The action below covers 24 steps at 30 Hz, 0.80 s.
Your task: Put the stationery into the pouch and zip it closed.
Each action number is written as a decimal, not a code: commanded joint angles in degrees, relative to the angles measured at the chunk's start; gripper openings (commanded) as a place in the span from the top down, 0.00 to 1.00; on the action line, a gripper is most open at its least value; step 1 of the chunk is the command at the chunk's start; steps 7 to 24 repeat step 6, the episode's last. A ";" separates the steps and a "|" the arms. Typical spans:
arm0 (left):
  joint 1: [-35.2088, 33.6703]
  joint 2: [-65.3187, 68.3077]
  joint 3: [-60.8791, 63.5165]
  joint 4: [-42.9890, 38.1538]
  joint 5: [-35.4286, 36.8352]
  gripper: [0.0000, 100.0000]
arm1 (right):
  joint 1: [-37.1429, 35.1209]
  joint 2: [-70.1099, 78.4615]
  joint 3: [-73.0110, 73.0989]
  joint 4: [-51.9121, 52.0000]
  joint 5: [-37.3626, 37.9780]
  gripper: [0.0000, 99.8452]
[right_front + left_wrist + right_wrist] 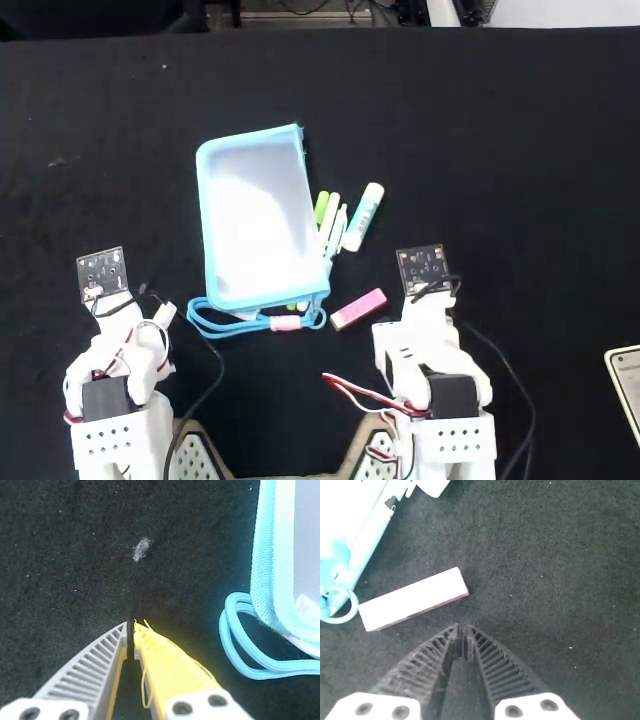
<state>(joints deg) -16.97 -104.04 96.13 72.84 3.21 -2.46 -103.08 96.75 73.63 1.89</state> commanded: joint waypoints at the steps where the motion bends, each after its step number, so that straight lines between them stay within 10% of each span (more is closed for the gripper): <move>1: -0.57 -0.35 1.27 0.18 -0.53 0.97 | 0.18 -3.82 -0.13 0.44 0.44 0.98; 24: -0.57 -0.35 1.27 0.18 -0.53 0.97 | 0.18 -3.82 -0.13 0.44 0.44 0.98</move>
